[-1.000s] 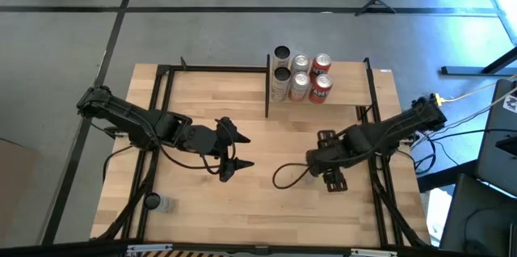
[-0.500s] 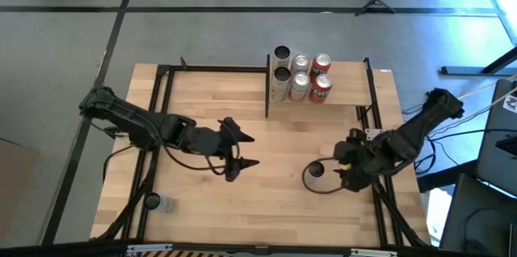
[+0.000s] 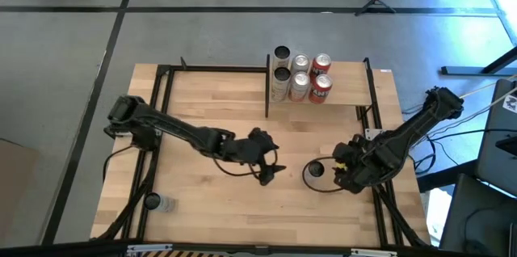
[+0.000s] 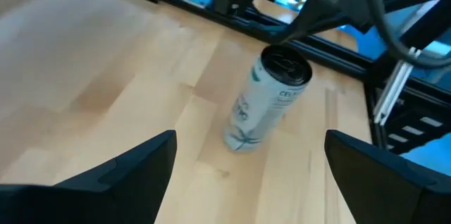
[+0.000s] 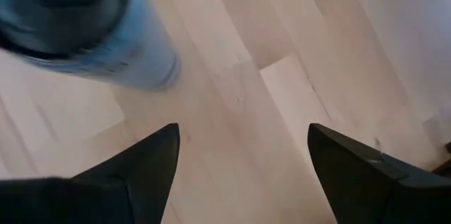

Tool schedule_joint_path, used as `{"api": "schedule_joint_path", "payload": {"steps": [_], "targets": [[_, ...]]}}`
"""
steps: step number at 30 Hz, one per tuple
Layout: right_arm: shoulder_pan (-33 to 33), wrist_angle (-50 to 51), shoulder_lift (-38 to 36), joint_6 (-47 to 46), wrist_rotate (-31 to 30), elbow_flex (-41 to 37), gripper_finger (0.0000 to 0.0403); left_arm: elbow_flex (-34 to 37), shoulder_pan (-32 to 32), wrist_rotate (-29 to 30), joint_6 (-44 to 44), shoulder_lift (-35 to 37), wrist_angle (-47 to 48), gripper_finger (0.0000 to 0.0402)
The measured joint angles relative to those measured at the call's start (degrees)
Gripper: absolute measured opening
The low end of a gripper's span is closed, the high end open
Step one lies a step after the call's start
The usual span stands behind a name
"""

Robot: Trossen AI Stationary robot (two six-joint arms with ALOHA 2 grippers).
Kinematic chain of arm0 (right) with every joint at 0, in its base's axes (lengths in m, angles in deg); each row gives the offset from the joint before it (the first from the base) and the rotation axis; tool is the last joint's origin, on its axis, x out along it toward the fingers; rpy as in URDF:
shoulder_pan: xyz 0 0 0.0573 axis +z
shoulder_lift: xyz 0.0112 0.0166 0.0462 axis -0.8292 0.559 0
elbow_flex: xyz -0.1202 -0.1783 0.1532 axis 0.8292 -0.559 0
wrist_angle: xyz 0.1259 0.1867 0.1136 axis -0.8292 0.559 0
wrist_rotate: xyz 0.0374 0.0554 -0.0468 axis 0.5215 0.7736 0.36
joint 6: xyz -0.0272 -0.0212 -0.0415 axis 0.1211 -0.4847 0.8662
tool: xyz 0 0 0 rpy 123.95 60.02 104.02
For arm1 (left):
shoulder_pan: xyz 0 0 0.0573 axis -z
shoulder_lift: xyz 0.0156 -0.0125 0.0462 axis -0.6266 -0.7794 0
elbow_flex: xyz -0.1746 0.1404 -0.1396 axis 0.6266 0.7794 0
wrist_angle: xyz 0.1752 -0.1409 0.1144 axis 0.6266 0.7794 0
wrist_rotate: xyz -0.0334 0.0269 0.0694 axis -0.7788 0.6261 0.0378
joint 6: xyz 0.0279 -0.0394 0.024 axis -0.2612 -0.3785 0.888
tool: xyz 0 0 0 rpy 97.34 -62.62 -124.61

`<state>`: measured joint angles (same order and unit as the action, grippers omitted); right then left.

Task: Place canned beverage on shelf
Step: Put the right black soda can onto the shelf

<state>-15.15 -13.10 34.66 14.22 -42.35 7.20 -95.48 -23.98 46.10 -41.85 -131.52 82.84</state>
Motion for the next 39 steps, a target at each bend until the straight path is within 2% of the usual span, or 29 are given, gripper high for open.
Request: {"api": "schedule_joint_path", "payload": {"steps": [7, 15, 22, 27, 39], "targets": [[0.0, -2.9, 0.0, -1.9, -0.2, -4.0, 0.0301, 0.0, 0.4, -2.1, -0.6, -6.1, -7.6, 0.035], [0.0, -6.7, 0.0, -1.9, -5.0, -4.1, 0.0301, 0.0, 0.7, -3.5, -1.6, -11.2, -10.4, 0.035], [0.0, -10.2, 0.0, -1.9, -9.7, -4.1, 0.0301, 0.0, 0.3, -3.5, -1.7, -15.6, -20.8, 0.035], [0.0, -11.6, 0.0, -1.5, -10.0, -4.1, 0.0301, 0.0, -0.1, -2.9, -3.2, -19.0, -27.2, 0.035], [0.0, -13.9, 0.2, -1.4, -9.9, -4.1, 0.0301, 0.0, -2.5, -3.2, -6.3, -22.0, -28.9, 0.035]]}}
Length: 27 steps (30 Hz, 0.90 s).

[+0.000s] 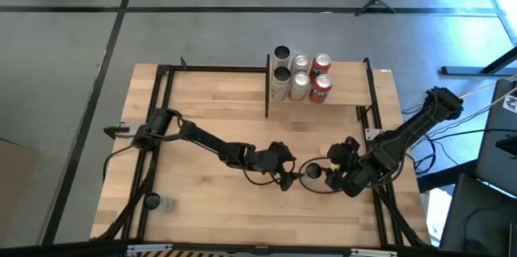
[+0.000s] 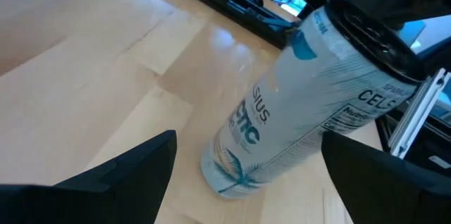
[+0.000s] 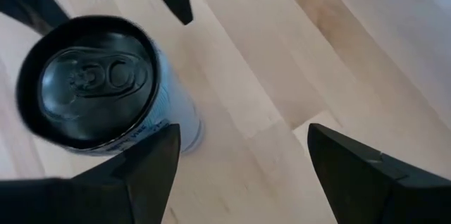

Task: Place canned beverage on shelf
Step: Put the right black soda can onto the shelf

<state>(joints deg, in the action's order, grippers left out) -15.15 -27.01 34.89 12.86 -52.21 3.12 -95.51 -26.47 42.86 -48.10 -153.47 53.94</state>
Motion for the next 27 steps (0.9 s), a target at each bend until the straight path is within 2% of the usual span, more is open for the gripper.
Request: {"api": "schedule_joint_path", "payload": {"steps": [14, 23, 27], "targets": [[0.1, -4.6, 0.0, 1.9, 6.9, 0.0, 0.0301, 0.0, -0.8, 0.0, -4.3, 0.0, 0.7, 0.035], [0.0, -15.3, 0.1, 11.1, 8.0, 0.0, 0.0301, 0.0, -0.8, -0.1, -4.3, 0.7, 1.0, 0.035], [0.0, -15.2, 0.1, 12.4, 9.3, 0.0, 0.0301, 0.0, -0.8, -0.1, -2.6, 3.4, 4.2, 0.035]]}}
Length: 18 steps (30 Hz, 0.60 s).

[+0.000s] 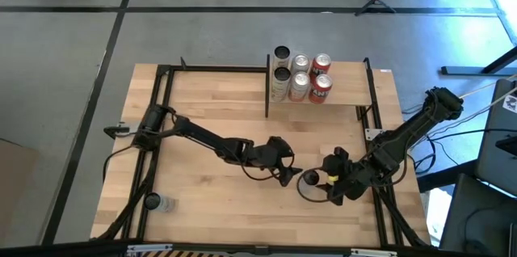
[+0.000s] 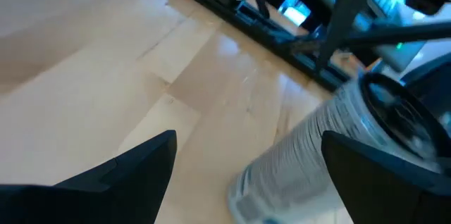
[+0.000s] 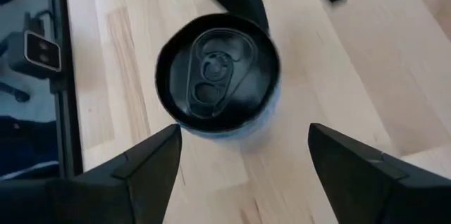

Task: Place canned beverage on shelf
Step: Put the right black soda can onto the shelf

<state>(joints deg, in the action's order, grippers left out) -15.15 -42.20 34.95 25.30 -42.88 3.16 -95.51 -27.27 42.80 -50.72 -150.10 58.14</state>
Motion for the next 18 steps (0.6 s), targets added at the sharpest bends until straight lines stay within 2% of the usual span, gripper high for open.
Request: {"api": "schedule_joint_path", "payload": {"steps": [7, 11, 18], "targets": [[0.0, 2.6, -0.1, 0.9, 4.4, 0.0, 0.0301, 0.0, 1.5, 0.1, 4.7, 5.2, 10.6, 0.035], [0.0, 5.6, -0.1, 1.1, 5.9, 0.0, 0.0301, -0.1, 3.7, -1.0, 4.7, 5.9, 12.8, 0.035], [-1.1, 8.4, -0.1, -1.8, -0.9, 0.0, 0.0301, 0.0, 7.2, -0.3, 4.3, 2.3, 5.1, 0.035]]}}
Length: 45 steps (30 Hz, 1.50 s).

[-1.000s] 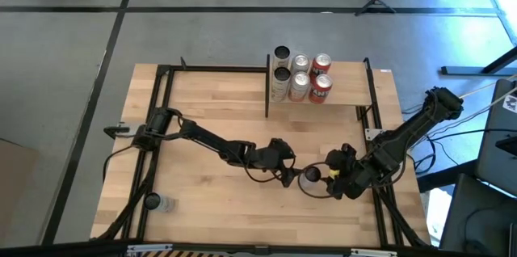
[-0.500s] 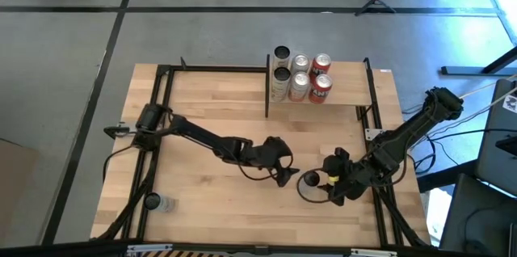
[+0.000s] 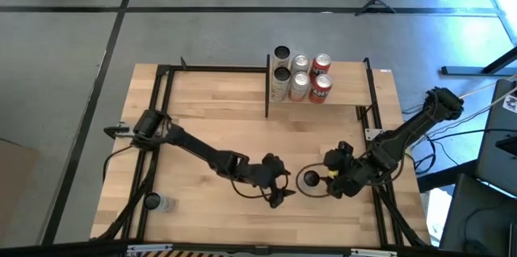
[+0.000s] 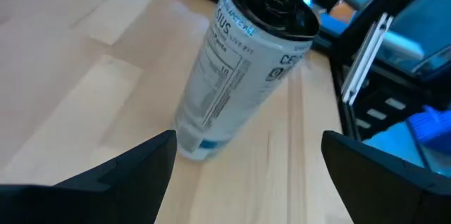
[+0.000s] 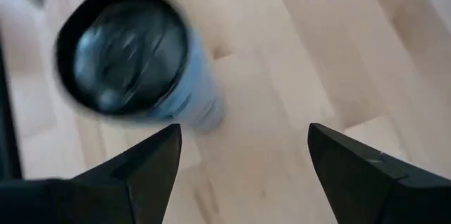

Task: Place canned beverage on shelf
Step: Put the right black soda can onto the shelf

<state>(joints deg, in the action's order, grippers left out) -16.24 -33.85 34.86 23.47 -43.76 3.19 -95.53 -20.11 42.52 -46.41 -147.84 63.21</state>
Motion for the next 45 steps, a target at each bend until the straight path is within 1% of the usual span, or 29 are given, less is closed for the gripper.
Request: {"api": "schedule_joint_path", "payload": {"steps": [4, 9, 14, 21, 27, 30, 33, 35, 38, 45], "targets": [[-2.2, -0.4, 0.0, 0.0, -1.3, 0.0, 0.0301, 0.0, 0.2, 0.2, -1.8, -3.2, -6.4, 0.035], [-4.4, -1.7, 0.0, 0.8, -1.6, 0.0, 0.0301, 0.0, -0.6, 0.9, -2.7, -5.4, -8.3, 0.035], [-4.2, -2.5, 0.0, 1.4, -1.6, 0.0, 0.0301, 0.0, -2.3, 3.9, -2.9, -5.4, -8.1, 0.035], [-4.2, -3.9, 0.0, 1.1, 0.4, 0.0, 0.0301, 0.0, -3.7, 0.2, -4.0, -5.4, -7.3, 0.035], [-4.1, -4.0, -0.1, 0.9, 5.6, 0.0, 0.0301, 0.0, -3.7, -0.3, -4.1, -4.7, -6.1, 0.035], [-4.0, -4.8, 0.1, 1.1, 8.5, 0.0, 0.0301, 0.0, -4.1, 1.8, -4.1, -3.3, -3.1, 0.035], [-4.1, -5.4, 0.1, 1.4, 8.4, 0.0, 0.0301, 0.0, -4.3, 4.1, -3.9, -2.3, 0.3, 0.035], [-4.1, -6.0, 0.1, 1.4, 8.0, 0.0, 0.0301, 0.0, -4.2, 4.8, -3.8, -2.1, 0.5, 0.035], [-4.1, -7.4, 0.1, 1.8, 8.3, 0.0, 0.0301, 0.0, -4.3, 4.2, -3.7, -2.1, 0.3, 0.035], [-4.1, -14.1, 0.1, 5.9, 8.7, 0.0, 0.0301, 0.0, -4.5, 3.7, -2.6, -1.7, 0.4, 0.035]]}}
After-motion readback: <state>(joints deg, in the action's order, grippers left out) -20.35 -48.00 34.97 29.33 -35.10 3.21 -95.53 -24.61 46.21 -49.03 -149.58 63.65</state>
